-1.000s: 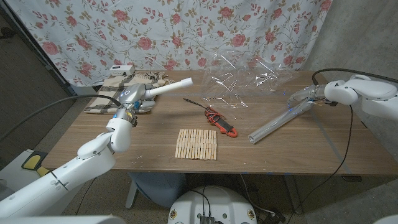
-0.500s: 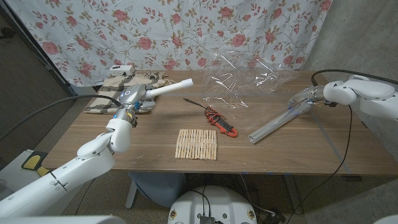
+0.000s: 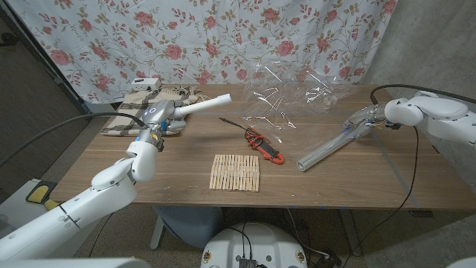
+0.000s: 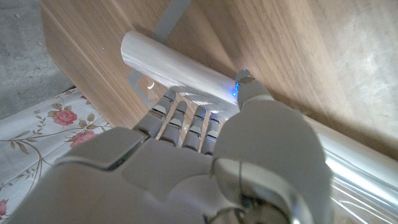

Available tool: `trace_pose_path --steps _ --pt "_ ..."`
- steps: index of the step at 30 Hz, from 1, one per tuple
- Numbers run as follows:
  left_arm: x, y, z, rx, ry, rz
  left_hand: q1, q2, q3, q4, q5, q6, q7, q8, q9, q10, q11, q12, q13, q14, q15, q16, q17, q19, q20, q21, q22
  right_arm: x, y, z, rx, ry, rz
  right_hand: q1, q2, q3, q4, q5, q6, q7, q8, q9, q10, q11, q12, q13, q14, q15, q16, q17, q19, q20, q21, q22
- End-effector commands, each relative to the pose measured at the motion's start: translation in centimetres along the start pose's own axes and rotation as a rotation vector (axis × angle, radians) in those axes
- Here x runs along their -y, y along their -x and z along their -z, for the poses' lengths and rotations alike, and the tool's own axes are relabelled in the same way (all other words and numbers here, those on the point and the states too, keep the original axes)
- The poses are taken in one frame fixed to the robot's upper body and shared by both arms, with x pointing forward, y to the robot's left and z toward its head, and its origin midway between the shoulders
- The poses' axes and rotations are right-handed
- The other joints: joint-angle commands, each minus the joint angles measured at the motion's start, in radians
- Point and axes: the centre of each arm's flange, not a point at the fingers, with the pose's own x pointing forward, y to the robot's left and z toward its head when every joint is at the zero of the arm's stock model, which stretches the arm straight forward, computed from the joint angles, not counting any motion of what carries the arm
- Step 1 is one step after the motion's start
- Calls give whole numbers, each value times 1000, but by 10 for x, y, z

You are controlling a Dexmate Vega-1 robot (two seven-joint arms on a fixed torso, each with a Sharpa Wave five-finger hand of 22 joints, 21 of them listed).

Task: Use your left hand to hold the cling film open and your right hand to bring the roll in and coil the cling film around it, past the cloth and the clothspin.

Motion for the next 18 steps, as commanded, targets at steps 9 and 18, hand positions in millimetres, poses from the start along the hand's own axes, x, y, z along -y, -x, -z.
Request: trace_pose_path --steps 9,18 --pt "3 -2 -2 1 -2 10 -8 0 6 0 4 -1 1 253 92 57 -3 204 120 -3 2 6 1 0 1 3 5 -13 -10 6 -10 -76 -43 8 -12 46 -1 -23 -44 3 33 49 65 -4 43 41 71 -130 -12 12 168 44 24 6" --pt "2 -4 -3 1 -7 15 -7 -1 5 -1 4 -2 1 253 92 56 -3 204 120 -4 1 6 1 1 1 -1 -6 -18 -13 12 -17 -74 -42 -30 -25 37 14 -45 85 -22 99 62 103 -5 63 55 71 -138 -17 28 149 11 -7 5"
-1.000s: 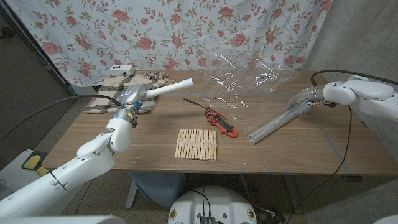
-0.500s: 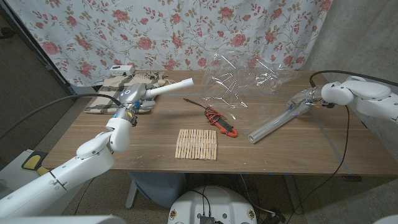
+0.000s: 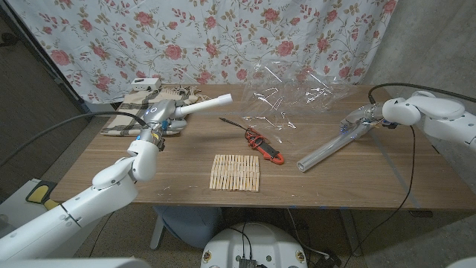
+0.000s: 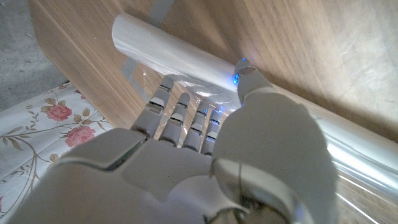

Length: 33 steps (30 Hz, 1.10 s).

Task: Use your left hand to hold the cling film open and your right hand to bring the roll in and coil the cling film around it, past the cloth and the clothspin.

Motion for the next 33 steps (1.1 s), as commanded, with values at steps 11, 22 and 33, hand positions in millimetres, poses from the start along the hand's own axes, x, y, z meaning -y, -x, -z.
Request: trace_pose_path --steps 11,22,33 --pt "0 -1 -2 -4 -8 9 -6 -1 5 -2 5 -2 2 253 92 56 -3 205 120 -5 1 9 2 -4 4 0 -2 -13 -7 10 -27 4 -5 -82 -15 -50 21 -49 107 -5 47 -5 61 8 13 6 2 -129 11 24 20 -9 -19 2" --pt "1 -1 -4 -3 -4 10 -5 -3 5 -3 7 -3 2 253 92 55 -3 205 121 -6 1 9 2 -3 2 6 4 -17 -8 10 -23 -28 10 -71 7 -61 10 -49 177 -4 112 21 215 -8 71 13 203 -163 101 56 160 -50 18 7" --pt "2 -1 -6 3 -2 13 -4 -4 6 -3 8 -6 3 253 92 55 -3 205 121 -9 1 11 3 -2 3 2 -3 -29 -11 3 -9 -37 14 -11 80 18 -4 21 122 0 147 67 332 -38 76 -21 432 -190 132 50 306 -137 52 9"
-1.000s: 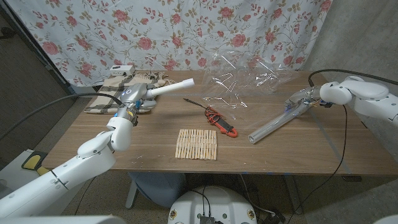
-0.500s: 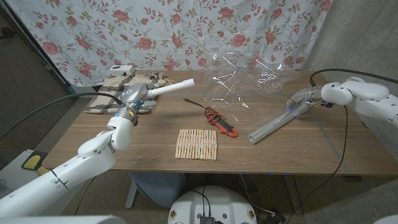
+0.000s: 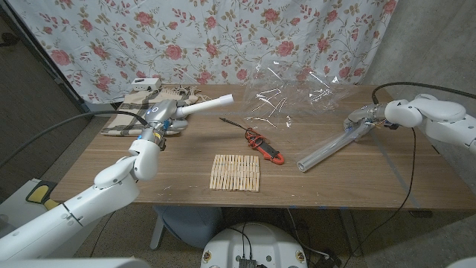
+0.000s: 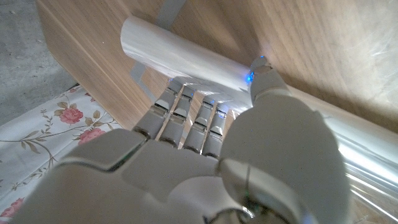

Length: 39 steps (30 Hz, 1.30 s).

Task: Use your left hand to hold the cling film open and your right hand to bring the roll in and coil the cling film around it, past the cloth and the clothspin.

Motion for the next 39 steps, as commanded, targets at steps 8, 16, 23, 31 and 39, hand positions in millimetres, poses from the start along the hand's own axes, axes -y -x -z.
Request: trace_pose_path --steps 8,16,23,31,39 --pt "0 0 -3 8 2 0 1 -4 1 -1 8 -3 -1 253 92 53 -3 205 121 -4 -5 7 3 0 2 -3 -10 -18 -6 -10 43 -39 7 99 64 18 16 27 48 -11 61 27 125 -39 55 31 235 -196 34 61 268 -95 -7 8" --pt "0 1 -4 9 6 0 2 -5 -3 -1 8 -3 -1 253 92 53 -3 205 121 -6 -4 8 4 -4 3 6 2 -18 -9 -13 65 -38 -21 186 57 -15 13 81 105 -35 139 81 141 -47 167 161 321 -197 103 208 298 -99 18 23" --pt "3 1 -4 12 16 -1 1 -6 -3 -1 9 -5 0 253 92 53 -3 206 121 -7 -5 9 4 -4 4 -1 -11 -15 -9 -11 66 -64 -48 242 73 -57 20 133 155 -34 199 116 187 -55 352 368 385 -201 147 364 320 -119 61 38" --pt "5 0 -3 18 21 -3 1 -6 -4 -1 10 -6 1 253 92 52 -3 205 121 -9 -4 9 4 -4 3 6 -3 -5 1 -4 54 -128 2 220 67 -95 41 175 147 -32 229 145 214 -47 461 517 473 -197 207 496 326 -117 100 58" --pt "7 -2 -5 27 28 -7 2 -6 -6 -2 11 -8 1 253 92 52 -3 205 121 -10 -5 9 4 -5 3 5 -6 14 20 -9 83 -163 128 174 91 -151 41 173 200 -29 325 223 290 -60 639 780 544 -191 348 739 354 -105 204 127"
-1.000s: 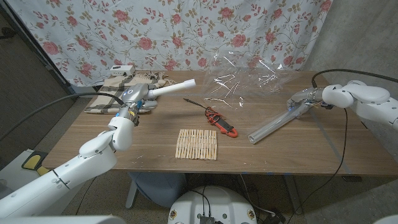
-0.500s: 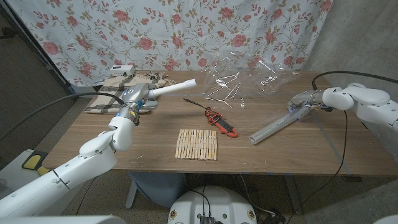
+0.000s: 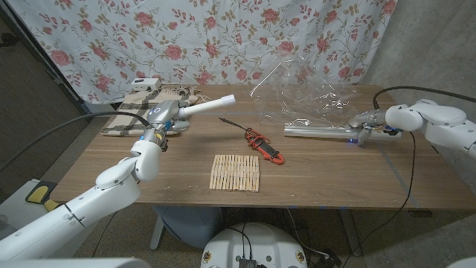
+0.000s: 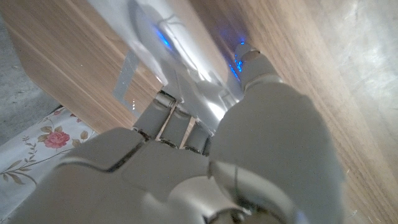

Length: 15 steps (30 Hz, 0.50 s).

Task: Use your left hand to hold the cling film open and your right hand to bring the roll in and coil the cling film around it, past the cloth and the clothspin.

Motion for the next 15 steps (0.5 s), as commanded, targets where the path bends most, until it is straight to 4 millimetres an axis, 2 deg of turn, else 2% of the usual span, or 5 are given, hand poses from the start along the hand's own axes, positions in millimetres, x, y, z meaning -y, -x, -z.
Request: trace_pose_path --steps 1,7,9,12,15 --pt "3 -2 -1 12 12 -7 2 -6 -6 -2 7 -5 5 243 92 52 -3 205 121 -4 1 6 2 0 -2 5 5 29 23 -4 30 -67 155 13 113 -84 40 2 25 1 63 58 80 -11 195 272 84 -106 132 209 29 10 95 71" --pt "4 -2 -2 13 17 -11 3 -5 -7 -2 8 -6 6 243 92 52 -3 206 121 -5 1 7 2 0 -2 4 4 42 31 -14 61 -95 221 -83 146 -118 92 -18 33 -10 83 51 115 -10 309 319 115 -103 239 339 84 2 210 141" --pt "4 -2 -2 11 18 -12 3 -7 -7 -3 8 -6 5 243 92 52 -3 206 121 -6 1 7 2 0 -2 3 3 45 34 -18 71 -90 249 -139 167 -124 131 -37 49 -11 90 40 128 -11 341 319 118 -98 266 338 95 -2 235 151" --pt "5 -1 -2 10 17 -13 3 -6 -7 -2 9 -6 5 243 92 52 -3 206 121 -6 1 7 2 0 -3 3 3 50 36 -22 90 -96 282 -293 177 -116 251 -148 115 -21 80 -16 146 -10 429 321 111 -97 319 339 54 -22 286 199" --pt "4 0 -2 9 17 -18 2 -7 -6 -2 10 -6 5 243 92 51 -3 206 121 -8 1 7 3 -1 -2 4 3 55 37 -27 105 -89 313 -315 176 -87 269 -179 144 -21 96 -10 162 -11 481 322 137 -99 379 346 95 -32 356 254"
